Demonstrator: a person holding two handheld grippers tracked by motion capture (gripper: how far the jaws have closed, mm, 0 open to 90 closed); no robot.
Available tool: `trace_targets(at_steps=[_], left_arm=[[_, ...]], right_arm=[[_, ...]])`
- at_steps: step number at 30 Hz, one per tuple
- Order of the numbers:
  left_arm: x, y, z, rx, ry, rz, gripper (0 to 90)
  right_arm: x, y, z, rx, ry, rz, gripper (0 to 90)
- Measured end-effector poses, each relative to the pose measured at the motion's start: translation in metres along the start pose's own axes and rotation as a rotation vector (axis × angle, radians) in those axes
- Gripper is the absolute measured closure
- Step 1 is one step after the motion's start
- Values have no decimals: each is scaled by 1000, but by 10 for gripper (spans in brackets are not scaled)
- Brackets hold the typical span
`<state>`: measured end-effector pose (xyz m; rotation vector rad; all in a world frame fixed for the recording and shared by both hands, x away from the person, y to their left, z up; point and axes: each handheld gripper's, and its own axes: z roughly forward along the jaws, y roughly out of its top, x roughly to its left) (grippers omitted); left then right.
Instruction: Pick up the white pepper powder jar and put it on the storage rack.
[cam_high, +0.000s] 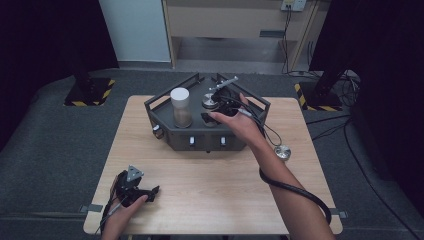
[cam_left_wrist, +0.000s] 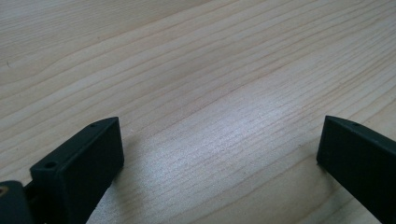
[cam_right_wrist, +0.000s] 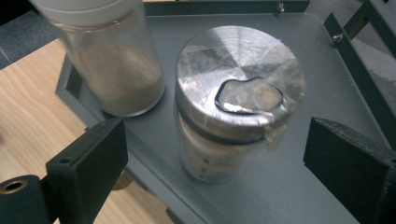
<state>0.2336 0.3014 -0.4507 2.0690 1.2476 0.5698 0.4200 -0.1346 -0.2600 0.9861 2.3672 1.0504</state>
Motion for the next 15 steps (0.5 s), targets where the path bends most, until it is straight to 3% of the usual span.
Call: trace_targets(at_steps=[15], left_arm=[[0, 0, 0, -1, 1, -1, 0]], right_arm=[[-4, -11, -33, -6, 4, -25, 58]])
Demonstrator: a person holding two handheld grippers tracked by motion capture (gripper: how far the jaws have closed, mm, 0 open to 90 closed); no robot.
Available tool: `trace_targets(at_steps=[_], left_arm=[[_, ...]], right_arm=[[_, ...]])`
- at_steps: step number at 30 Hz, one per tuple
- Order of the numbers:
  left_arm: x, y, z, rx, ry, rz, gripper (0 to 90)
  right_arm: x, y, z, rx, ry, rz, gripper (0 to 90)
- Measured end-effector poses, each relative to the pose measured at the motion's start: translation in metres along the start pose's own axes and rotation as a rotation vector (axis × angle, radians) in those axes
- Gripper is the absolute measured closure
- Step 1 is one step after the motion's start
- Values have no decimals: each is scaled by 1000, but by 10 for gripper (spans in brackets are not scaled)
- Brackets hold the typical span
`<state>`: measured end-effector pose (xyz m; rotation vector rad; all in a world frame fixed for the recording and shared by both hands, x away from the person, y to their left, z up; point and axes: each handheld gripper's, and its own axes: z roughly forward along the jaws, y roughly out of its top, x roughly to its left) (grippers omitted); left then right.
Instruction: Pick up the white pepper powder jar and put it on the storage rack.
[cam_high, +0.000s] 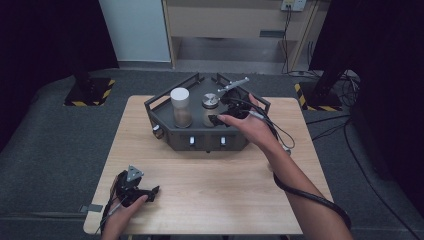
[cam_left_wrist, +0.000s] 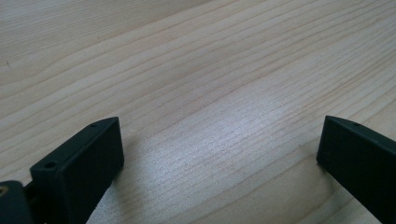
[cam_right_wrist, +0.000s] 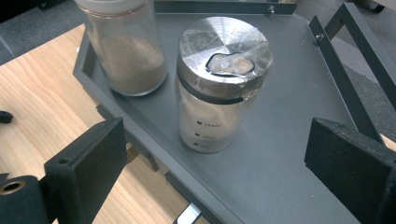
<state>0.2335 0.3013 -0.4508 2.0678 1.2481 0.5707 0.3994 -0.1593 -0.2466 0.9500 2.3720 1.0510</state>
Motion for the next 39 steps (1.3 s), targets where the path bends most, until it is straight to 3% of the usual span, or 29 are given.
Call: trace_targets(at_steps=[11, 28, 39], left_arm=[[0, 0, 0, 0, 0, 0, 0], [0, 0, 0, 0, -1, -1, 0], [0, 0, 0, 0, -1, 0, 0]], right_arm=[[-2, -4, -8, -2, 15, -5, 58], [-16, -27, -29, -2, 11, -7, 60], [-30, -50, -43, 5, 12, 19, 54]])
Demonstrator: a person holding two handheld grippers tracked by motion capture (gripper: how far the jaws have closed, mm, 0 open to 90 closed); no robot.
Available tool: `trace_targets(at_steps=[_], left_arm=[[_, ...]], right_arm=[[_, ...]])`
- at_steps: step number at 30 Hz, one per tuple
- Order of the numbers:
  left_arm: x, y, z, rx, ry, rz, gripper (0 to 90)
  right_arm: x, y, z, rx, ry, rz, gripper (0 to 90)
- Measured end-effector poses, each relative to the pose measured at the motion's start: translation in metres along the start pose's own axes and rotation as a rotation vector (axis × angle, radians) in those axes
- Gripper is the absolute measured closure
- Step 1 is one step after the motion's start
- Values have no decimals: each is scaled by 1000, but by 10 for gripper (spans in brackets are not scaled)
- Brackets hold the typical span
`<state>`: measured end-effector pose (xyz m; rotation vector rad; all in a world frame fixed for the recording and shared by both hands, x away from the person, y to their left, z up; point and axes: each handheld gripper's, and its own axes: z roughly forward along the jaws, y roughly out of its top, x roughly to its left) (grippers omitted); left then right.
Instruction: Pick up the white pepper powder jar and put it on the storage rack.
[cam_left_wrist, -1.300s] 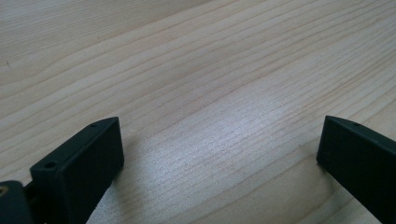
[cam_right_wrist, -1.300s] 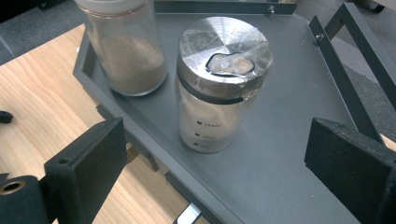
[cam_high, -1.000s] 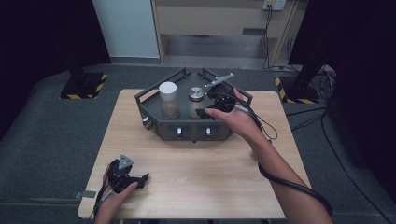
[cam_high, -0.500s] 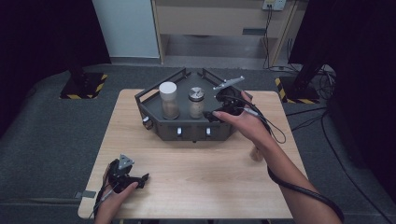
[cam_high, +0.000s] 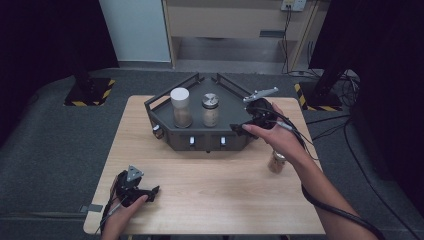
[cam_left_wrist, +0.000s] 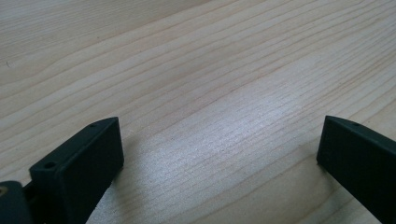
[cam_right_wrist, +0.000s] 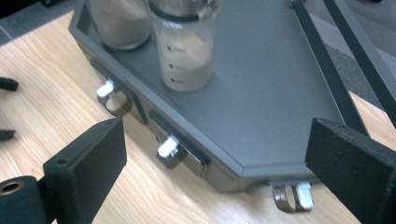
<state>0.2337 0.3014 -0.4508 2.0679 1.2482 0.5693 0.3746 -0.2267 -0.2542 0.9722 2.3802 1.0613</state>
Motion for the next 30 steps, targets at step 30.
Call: trace_targets(at_steps=[30], left_arm=[[0, 0, 0, -1, 0, -1, 0]], right_arm=[[-13, -40, -25, 29, -29, 5, 45]])
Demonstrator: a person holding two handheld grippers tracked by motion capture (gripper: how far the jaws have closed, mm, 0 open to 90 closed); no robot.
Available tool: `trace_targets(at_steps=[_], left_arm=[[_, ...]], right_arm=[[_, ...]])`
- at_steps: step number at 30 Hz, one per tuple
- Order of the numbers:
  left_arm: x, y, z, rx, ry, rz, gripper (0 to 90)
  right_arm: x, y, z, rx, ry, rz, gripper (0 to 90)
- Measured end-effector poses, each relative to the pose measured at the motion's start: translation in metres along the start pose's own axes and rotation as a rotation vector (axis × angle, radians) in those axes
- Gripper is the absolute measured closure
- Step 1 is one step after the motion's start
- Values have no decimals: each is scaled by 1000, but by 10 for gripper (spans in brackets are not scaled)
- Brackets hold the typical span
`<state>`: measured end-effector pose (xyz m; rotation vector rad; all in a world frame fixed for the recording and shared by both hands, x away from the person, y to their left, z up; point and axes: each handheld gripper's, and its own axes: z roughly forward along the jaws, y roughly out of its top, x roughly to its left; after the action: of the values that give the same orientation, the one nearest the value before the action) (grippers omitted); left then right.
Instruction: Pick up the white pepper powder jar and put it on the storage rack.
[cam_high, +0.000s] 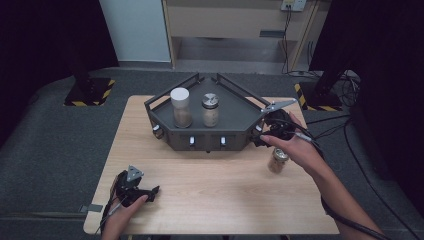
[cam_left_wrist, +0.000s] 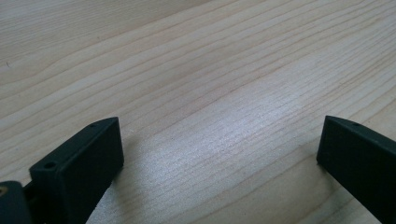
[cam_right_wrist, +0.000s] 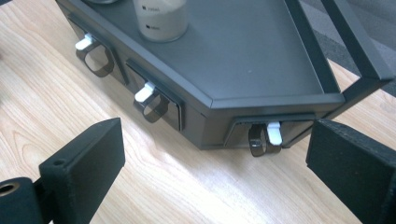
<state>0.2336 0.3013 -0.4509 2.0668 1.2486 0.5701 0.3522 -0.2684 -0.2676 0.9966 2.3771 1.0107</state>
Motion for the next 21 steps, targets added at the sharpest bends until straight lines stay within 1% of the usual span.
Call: trace_targets(at_steps=[4, 11, 17, 21], left_arm=[[0, 0, 0, 0, 0, 0, 0], [0, 0, 0, 0, 0, 0, 0], [0, 0, 0, 0, 0, 0, 0], [0, 0, 0, 0, 0, 0, 0]], right_arm=[[-1, -5, -1, 3, -3, 1, 45], [-3, -13, -4, 2, -3, 15, 43], [-6, -21, -7, 6, -10, 16, 42], [-7, -27, -9, 1, -15, 27, 41]])
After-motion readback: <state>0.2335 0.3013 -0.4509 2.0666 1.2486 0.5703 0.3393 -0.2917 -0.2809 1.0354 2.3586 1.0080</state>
